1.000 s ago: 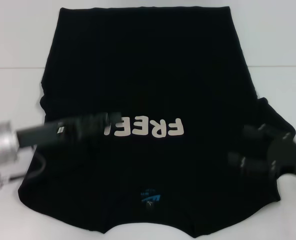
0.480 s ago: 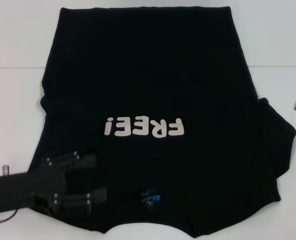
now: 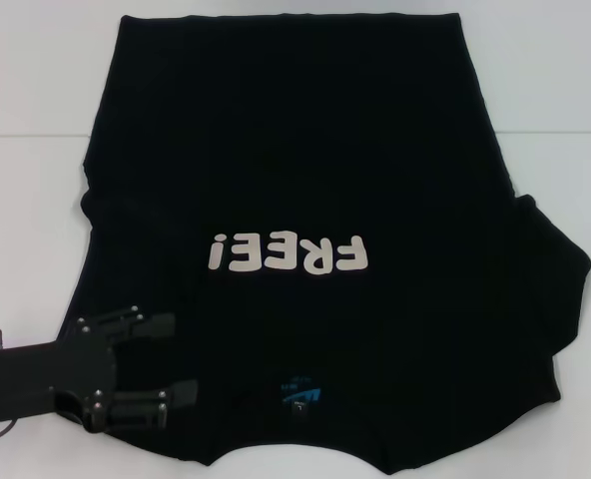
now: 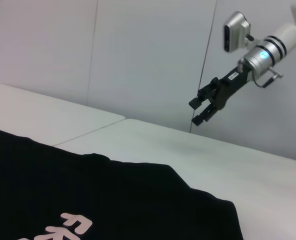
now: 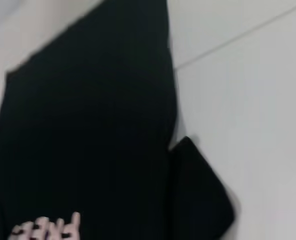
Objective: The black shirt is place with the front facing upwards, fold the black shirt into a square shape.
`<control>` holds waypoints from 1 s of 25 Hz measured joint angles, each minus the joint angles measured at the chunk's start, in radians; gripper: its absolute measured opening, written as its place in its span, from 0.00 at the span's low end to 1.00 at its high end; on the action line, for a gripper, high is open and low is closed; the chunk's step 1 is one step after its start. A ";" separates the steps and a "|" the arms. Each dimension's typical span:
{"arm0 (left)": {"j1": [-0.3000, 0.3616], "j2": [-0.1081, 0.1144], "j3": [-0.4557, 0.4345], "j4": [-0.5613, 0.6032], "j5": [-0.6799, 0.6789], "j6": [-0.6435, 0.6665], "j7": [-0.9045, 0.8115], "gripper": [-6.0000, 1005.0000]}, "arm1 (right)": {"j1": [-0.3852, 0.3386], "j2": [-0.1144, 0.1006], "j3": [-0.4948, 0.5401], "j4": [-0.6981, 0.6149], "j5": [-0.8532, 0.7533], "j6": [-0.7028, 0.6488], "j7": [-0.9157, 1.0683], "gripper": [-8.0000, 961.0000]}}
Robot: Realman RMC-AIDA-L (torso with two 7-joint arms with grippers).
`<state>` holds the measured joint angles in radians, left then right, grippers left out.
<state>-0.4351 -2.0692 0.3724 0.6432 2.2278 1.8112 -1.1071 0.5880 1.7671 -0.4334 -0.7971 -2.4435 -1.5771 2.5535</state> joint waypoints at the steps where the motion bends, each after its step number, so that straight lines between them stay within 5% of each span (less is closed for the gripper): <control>1: 0.000 0.000 0.002 0.000 0.000 -0.003 -0.001 0.87 | 0.016 0.001 -0.002 0.000 -0.029 0.004 0.008 0.98; 9: 0.003 -0.003 0.012 -0.001 0.001 -0.009 -0.008 0.87 | 0.134 0.047 -0.057 0.116 -0.214 0.108 0.014 0.98; 20: 0.005 -0.003 0.008 -0.008 0.001 -0.010 -0.011 0.87 | 0.158 0.102 -0.068 0.205 -0.195 0.207 0.001 0.98; 25: 0.009 -0.003 0.006 -0.008 0.001 -0.010 -0.011 0.87 | 0.160 0.109 -0.070 0.240 -0.174 0.241 -0.003 0.98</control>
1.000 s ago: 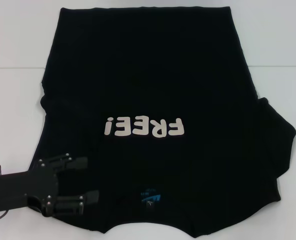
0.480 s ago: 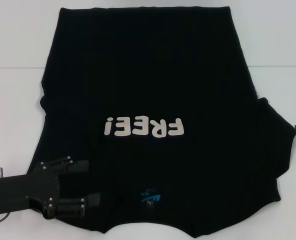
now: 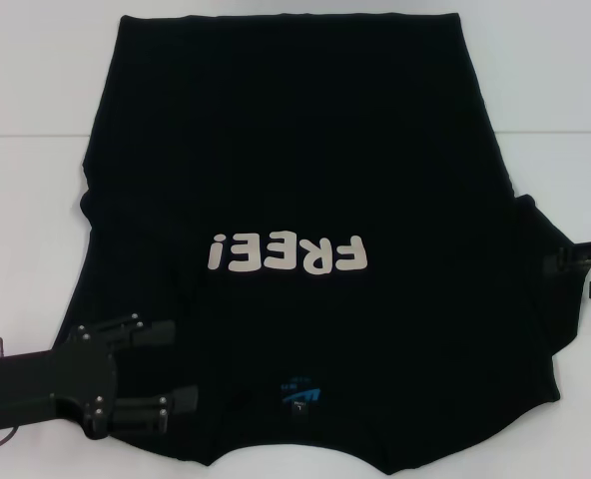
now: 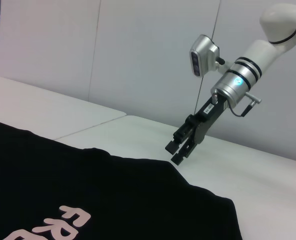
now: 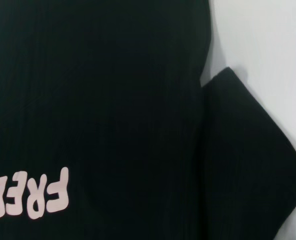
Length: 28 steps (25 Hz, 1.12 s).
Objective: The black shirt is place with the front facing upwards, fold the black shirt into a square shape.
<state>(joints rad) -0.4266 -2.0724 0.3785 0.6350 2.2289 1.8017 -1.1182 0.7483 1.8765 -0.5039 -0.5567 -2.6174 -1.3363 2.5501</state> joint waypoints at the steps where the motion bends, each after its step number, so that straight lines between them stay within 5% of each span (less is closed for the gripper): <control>1: 0.001 0.000 0.000 0.000 0.000 0.000 0.000 0.87 | 0.000 0.000 0.000 0.006 0.000 0.006 0.000 0.98; 19: 0.004 0.000 -0.001 -0.002 0.000 0.001 -0.001 0.87 | 0.013 0.018 -0.001 0.043 -0.001 0.058 -0.006 0.98; 28: 0.007 0.000 -0.001 -0.004 0.000 0.001 -0.002 0.87 | -0.001 0.015 0.003 0.030 -0.003 0.093 -0.005 0.69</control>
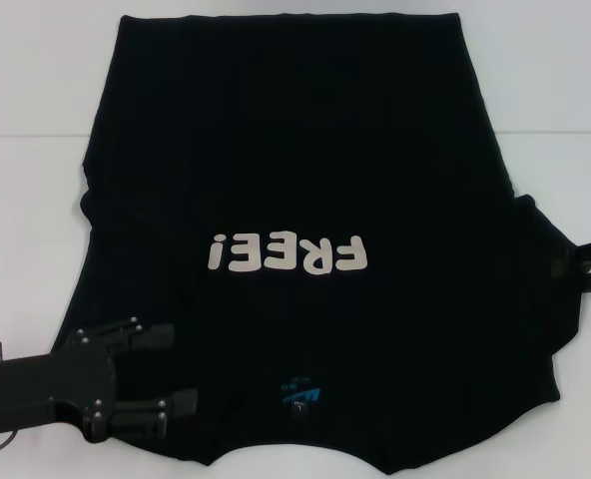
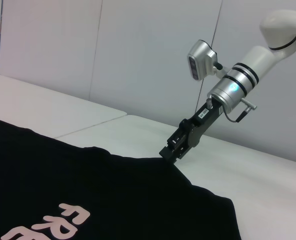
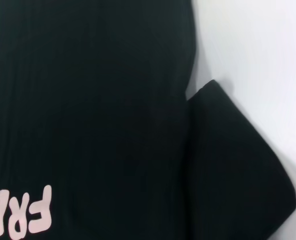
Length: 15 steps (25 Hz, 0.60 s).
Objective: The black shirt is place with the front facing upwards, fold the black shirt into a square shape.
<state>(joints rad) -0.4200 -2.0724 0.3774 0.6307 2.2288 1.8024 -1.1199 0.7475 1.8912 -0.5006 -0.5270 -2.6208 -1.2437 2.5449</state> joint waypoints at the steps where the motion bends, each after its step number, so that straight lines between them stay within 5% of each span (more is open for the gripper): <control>1: 0.000 0.000 0.000 0.000 0.000 0.000 0.000 0.87 | 0.000 0.000 -0.001 0.000 -0.001 0.001 0.000 0.67; 10: 0.000 0.000 0.000 -0.010 0.000 0.000 0.000 0.87 | 0.003 -0.001 -0.004 0.005 -0.005 0.004 0.004 0.49; 15: 0.000 0.000 0.000 -0.011 0.000 0.000 0.000 0.87 | 0.004 -0.001 -0.004 0.005 -0.005 0.004 0.004 0.25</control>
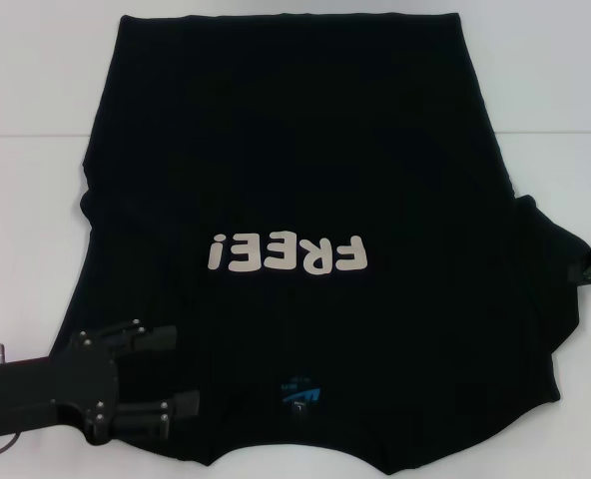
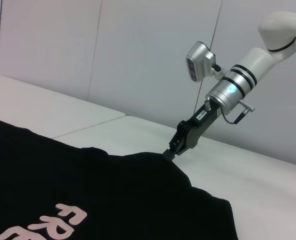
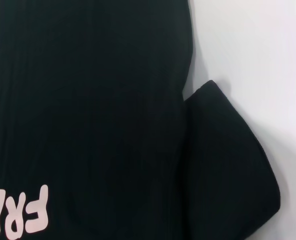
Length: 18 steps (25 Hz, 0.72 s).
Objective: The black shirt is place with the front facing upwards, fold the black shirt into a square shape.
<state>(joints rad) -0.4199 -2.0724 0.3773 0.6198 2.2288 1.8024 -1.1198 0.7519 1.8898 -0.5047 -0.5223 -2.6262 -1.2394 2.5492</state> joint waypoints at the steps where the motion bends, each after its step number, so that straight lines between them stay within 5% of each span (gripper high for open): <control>1: 0.000 0.000 0.000 0.000 0.000 0.000 0.000 0.87 | 0.000 0.000 0.000 -0.001 0.000 0.000 0.000 0.20; 5: 0.001 0.000 -0.001 0.000 0.000 0.000 0.000 0.87 | 0.002 0.000 0.000 -0.004 0.001 0.000 -0.001 0.02; 18: 0.001 0.000 -0.001 -0.003 -0.001 0.000 -0.008 0.87 | -0.070 -0.031 0.012 -0.080 0.236 -0.109 -0.112 0.01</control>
<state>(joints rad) -0.4187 -2.0724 0.3758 0.6166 2.2279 1.8024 -1.1279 0.6818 1.8593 -0.4927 -0.6020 -2.3906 -1.3486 2.4368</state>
